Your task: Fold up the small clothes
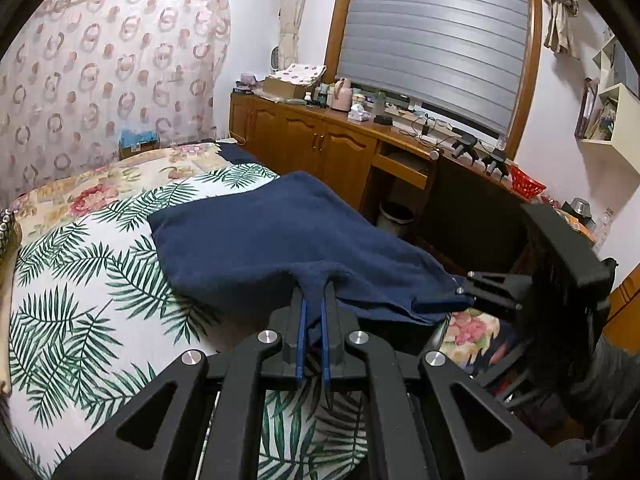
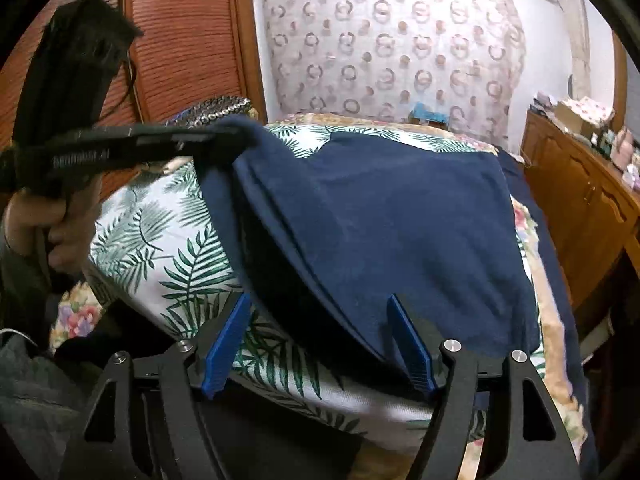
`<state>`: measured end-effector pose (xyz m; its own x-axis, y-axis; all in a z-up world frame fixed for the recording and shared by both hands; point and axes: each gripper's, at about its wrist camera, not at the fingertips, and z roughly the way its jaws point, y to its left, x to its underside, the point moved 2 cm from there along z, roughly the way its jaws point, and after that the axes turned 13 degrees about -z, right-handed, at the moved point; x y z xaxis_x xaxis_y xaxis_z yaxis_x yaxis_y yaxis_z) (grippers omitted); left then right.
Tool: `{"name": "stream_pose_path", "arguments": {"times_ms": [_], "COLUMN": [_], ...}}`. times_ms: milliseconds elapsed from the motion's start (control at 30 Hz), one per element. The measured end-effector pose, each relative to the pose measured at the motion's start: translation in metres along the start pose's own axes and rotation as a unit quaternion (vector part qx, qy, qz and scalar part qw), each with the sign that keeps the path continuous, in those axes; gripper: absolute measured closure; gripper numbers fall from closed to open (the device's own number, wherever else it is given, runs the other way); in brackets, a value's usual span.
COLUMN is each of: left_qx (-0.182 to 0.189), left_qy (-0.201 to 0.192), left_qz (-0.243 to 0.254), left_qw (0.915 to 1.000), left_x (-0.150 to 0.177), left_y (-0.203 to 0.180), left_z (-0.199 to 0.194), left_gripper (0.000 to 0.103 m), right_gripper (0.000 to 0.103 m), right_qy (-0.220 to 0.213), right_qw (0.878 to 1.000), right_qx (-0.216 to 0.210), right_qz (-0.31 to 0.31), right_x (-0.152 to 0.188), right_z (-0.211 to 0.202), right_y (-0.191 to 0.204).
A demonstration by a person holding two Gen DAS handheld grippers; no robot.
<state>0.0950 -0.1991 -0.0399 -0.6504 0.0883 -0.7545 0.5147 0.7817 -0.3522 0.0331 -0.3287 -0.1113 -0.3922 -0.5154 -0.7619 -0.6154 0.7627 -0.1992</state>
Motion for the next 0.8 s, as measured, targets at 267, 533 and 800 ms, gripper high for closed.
{"name": "stream_pose_path", "arguments": {"times_ms": [267,533,800], "left_qx": [0.0,-0.003,-0.008], "left_qy": [-0.01,-0.017,-0.022], "left_qz": [-0.008,-0.018,-0.022], "left_qw": [0.9999,0.9997,0.9995], "left_x": [-0.006,-0.008,-0.01], "left_y": [0.004,0.011,0.015], "left_z": [0.001,-0.002,-0.003], "left_gripper": [0.096,0.096,0.096], "right_gripper": [0.03,0.03,0.089], "right_qy": [0.032,0.063,0.07], "right_qw": [0.999,0.995,0.992], "right_qx": [0.028,0.078,0.086], "right_qz": [-0.019,-0.023,-0.059], "right_x": [0.003,0.009,0.001], "right_z": [0.004,0.006,0.01], "right_y": [-0.001,-0.019,-0.012]}}
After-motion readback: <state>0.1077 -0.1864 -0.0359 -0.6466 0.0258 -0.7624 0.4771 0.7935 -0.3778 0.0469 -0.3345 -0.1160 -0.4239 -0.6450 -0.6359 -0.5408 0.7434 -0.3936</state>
